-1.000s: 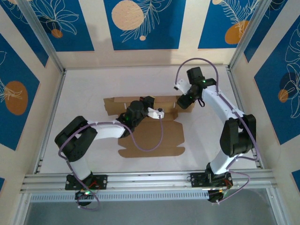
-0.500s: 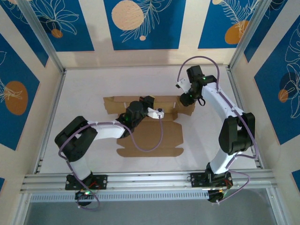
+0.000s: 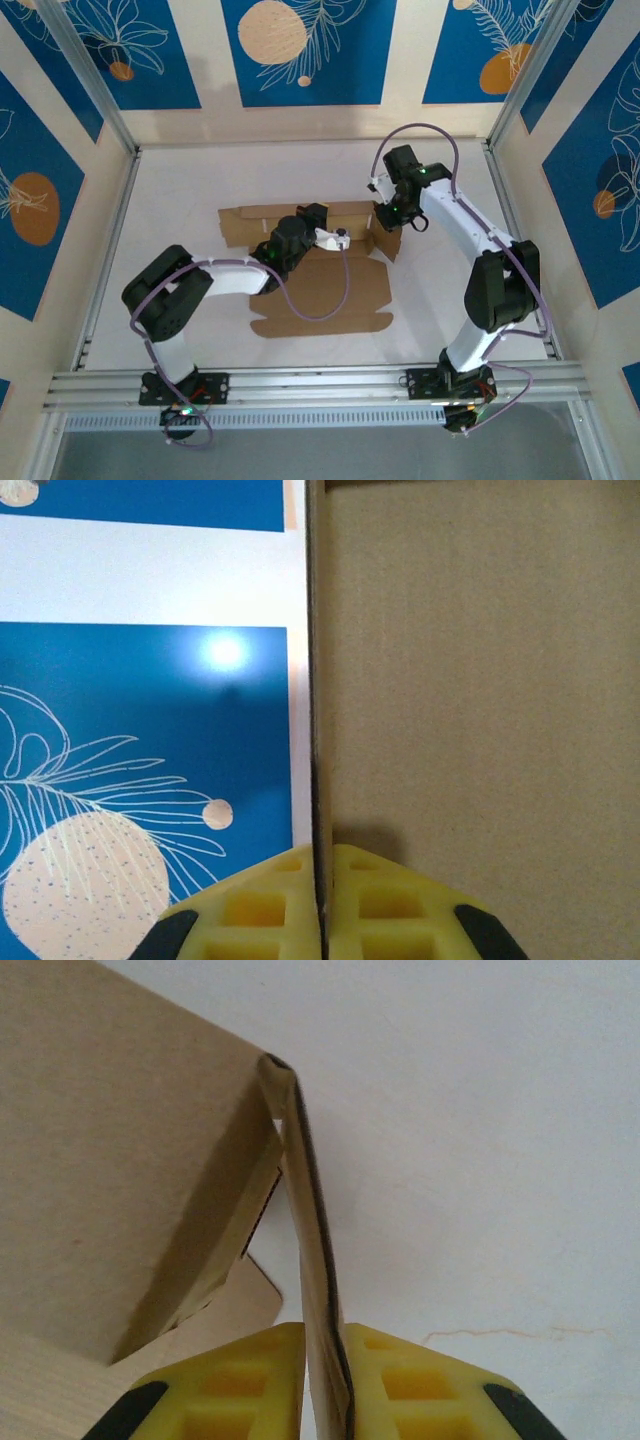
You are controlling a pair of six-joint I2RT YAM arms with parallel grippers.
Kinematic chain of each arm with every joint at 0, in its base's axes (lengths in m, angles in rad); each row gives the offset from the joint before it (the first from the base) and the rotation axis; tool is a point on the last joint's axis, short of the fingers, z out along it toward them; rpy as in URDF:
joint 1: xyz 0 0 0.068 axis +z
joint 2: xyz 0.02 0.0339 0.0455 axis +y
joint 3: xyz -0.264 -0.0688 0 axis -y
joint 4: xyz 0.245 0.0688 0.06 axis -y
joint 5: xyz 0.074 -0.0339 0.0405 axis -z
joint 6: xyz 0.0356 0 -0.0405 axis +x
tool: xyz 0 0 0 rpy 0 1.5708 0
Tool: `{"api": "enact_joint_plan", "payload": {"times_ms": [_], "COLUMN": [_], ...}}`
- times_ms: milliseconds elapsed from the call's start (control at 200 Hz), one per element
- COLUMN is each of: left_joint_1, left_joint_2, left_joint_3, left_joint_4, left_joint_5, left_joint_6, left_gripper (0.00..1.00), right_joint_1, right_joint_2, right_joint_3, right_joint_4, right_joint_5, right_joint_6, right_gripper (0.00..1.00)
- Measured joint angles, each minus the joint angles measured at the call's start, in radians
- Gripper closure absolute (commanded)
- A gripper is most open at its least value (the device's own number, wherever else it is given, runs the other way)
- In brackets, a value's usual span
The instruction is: Fold the paper box
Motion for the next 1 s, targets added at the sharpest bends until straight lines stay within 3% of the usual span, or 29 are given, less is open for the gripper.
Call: {"api": "enact_joint_plan", "payload": {"times_ms": [130,215,410,545,705,835,1000], "left_joint_1": [-0.007,-0.012,-0.015,-0.021,-0.023,-0.018,0.020], "left_joint_2": [-0.069,-0.145,-0.286,-0.280,-0.300,-0.404,-0.504], "left_joint_3": [0.036,0.062,0.120,0.147,0.157,0.198,0.290], "left_joint_4": [-0.148,-0.271,-0.525,-0.627,-0.739,-0.786,-0.816], "left_joint_5": [-0.002,0.006,0.040,0.037,0.038,0.050,0.087], "left_joint_6": [-0.126,-0.235,-0.485,-0.549,-0.700,-0.993,-1.566], "left_gripper": [0.58,0.50,0.46,0.48,0.46,0.48,0.41], "right_joint_1": [0.003,0.007,0.022,0.023,0.023,0.023,0.045], "right_joint_2": [-0.034,-0.047,-0.067,-0.094,-0.138,-0.162,-0.206], "right_joint_3": [-0.045,-0.060,-0.098,-0.134,-0.197,-0.235,-0.286], "right_joint_4": [0.052,0.082,0.160,0.200,0.254,0.299,0.379], "right_joint_5": [0.031,0.043,0.070,0.069,0.069,0.070,0.112], "right_joint_6": [0.018,0.023,0.027,0.037,0.032,0.032,0.028], "right_gripper": [0.82,0.82,0.83,0.78,0.79,0.81,0.82]}}
